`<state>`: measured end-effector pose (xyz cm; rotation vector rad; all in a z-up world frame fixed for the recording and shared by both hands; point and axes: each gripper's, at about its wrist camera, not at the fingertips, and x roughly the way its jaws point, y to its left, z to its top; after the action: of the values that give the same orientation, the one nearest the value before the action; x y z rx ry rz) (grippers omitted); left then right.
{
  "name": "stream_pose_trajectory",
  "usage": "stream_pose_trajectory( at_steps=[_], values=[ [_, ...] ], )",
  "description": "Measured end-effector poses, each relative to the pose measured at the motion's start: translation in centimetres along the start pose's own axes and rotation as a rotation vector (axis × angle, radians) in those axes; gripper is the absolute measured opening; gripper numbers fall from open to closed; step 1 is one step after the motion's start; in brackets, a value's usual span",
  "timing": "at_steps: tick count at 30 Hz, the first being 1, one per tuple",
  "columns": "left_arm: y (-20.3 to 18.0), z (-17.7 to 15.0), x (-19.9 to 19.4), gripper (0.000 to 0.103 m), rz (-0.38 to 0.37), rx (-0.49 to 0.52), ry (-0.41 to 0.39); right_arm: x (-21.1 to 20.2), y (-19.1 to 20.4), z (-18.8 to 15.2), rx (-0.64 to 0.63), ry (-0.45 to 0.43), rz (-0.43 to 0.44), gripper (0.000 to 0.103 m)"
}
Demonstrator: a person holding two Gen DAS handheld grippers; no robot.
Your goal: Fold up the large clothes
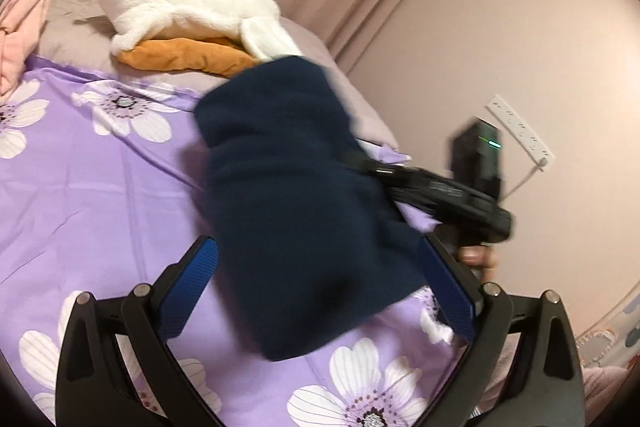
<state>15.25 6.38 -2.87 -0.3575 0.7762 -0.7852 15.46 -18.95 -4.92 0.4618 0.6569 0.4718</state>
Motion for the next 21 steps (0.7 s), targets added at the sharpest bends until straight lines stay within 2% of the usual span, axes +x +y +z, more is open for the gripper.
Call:
stream_pose_trajectory(
  at_steps=[3, 5, 7, 10, 14, 19, 21],
  values=[
    [0.0, 0.1, 1.4, 0.099, 0.068, -0.013, 0.019, -2.4, -2.5, -0.3, 0.053, -0.024, -0.036, 0.025],
    [-0.2, 0.0, 2.4, 0.099, 0.086, -0.017, 0.031, -3.0, -3.9, -1.0, 0.085, -0.018, -0.053, 0.025],
    [-0.7, 0.0, 3.4, 0.099, 0.142, 0.007, 0.043, -3.2, -5.1, -1.8, 0.112, -0.016, -0.079, 0.025],
    [-1.2, 0.0, 5.3, 0.099, 0.172, 0.037, 0.078, -3.4, -7.4, -3.2, 0.189, -0.025, -0.079, 0.025],
    [-1.3, 0.1, 8.9, 0.099, 0.249, 0.063, 0.126, -3.0, -10.8, -5.1, 0.287, -0.022, -0.076, 0.025],
    [-1.3, 0.0, 13.4, 0.098, 0.392, 0.115, 0.170, -2.8, -12.5, -6.2, 0.334, -0.029, -0.057, 0.025],
    [-1.1, -0.2, 14.8, 0.098, 0.415, 0.121, 0.195, -2.9, -13.1, -6.6, 0.354, -0.031, -0.048, 0.026]
  ],
)
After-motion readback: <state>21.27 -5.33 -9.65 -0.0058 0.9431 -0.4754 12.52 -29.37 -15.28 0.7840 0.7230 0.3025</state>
